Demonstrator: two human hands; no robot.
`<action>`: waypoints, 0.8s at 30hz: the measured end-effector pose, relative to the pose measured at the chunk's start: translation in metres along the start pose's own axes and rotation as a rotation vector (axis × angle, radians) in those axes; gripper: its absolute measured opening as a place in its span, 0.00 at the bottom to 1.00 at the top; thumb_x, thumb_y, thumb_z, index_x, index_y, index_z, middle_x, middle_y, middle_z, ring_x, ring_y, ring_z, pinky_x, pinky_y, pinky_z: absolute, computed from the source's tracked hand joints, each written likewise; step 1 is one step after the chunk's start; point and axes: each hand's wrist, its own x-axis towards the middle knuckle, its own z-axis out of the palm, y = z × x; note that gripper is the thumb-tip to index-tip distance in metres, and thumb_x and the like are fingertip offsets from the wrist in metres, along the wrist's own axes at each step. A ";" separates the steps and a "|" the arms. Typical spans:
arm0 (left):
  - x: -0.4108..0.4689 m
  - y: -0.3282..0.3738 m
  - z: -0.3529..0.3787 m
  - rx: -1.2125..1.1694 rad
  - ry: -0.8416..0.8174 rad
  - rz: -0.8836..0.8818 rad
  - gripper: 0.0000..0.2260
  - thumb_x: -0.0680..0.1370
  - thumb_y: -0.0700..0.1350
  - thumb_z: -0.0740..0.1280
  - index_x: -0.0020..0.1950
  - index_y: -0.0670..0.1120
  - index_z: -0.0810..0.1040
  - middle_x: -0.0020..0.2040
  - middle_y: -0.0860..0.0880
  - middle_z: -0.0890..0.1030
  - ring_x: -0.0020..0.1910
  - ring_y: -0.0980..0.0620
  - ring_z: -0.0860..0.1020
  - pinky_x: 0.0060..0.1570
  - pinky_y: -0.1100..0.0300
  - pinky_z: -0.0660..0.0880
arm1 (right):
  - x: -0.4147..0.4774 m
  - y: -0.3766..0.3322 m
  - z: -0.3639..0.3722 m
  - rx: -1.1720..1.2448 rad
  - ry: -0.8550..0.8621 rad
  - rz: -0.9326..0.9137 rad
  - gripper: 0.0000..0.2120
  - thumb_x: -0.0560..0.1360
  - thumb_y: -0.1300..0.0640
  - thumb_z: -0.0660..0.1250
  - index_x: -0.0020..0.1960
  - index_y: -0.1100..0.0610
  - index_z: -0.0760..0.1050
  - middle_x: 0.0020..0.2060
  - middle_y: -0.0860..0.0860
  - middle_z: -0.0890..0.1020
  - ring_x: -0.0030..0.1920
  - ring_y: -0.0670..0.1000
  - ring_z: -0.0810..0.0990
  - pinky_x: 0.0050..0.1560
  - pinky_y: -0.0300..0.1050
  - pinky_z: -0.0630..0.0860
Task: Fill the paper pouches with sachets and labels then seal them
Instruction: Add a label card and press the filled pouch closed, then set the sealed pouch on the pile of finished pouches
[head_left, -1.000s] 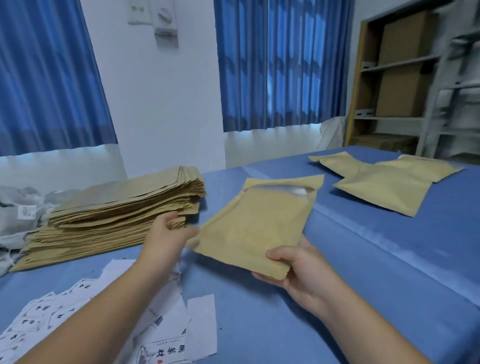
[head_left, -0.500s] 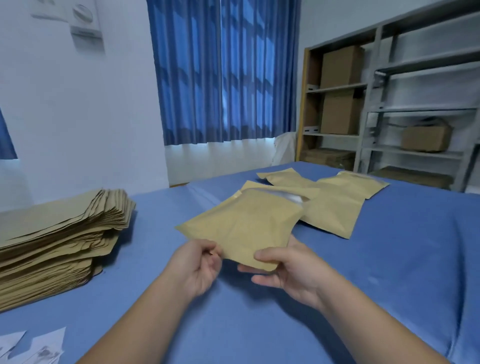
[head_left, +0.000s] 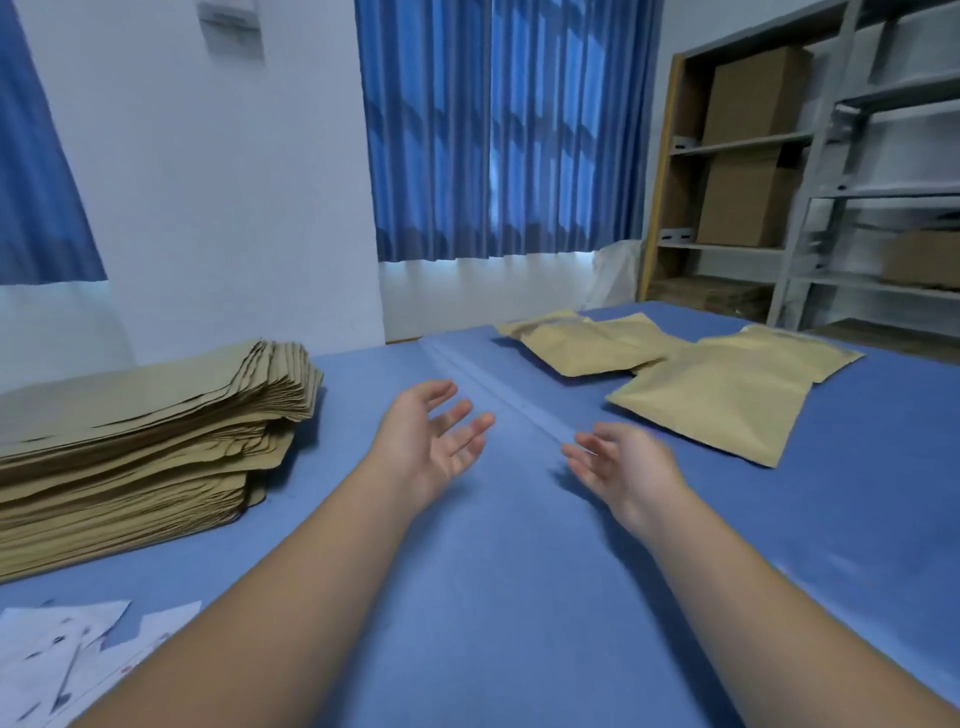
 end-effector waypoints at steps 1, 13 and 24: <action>-0.006 0.006 -0.012 0.035 0.037 0.016 0.06 0.78 0.45 0.62 0.53 0.45 0.75 0.53 0.46 0.78 0.37 0.48 0.83 0.34 0.58 0.74 | -0.009 0.009 0.011 -0.046 -0.034 -0.010 0.03 0.78 0.64 0.61 0.48 0.62 0.72 0.40 0.56 0.78 0.38 0.54 0.82 0.39 0.44 0.78; -0.153 0.065 -0.172 0.578 0.220 0.193 0.03 0.75 0.44 0.66 0.46 0.46 0.79 0.40 0.48 0.79 0.31 0.53 0.74 0.32 0.62 0.71 | -0.168 0.127 0.165 -0.672 -0.871 -0.336 0.05 0.75 0.61 0.67 0.50 0.54 0.79 0.42 0.50 0.82 0.40 0.46 0.78 0.43 0.41 0.75; -0.311 0.050 -0.304 1.709 0.025 0.498 0.23 0.72 0.66 0.62 0.63 0.57 0.74 0.60 0.61 0.72 0.62 0.62 0.71 0.61 0.59 0.68 | -0.224 0.164 0.144 -1.339 -1.638 -0.950 0.41 0.65 0.21 0.56 0.73 0.32 0.50 0.74 0.31 0.48 0.75 0.38 0.42 0.72 0.43 0.43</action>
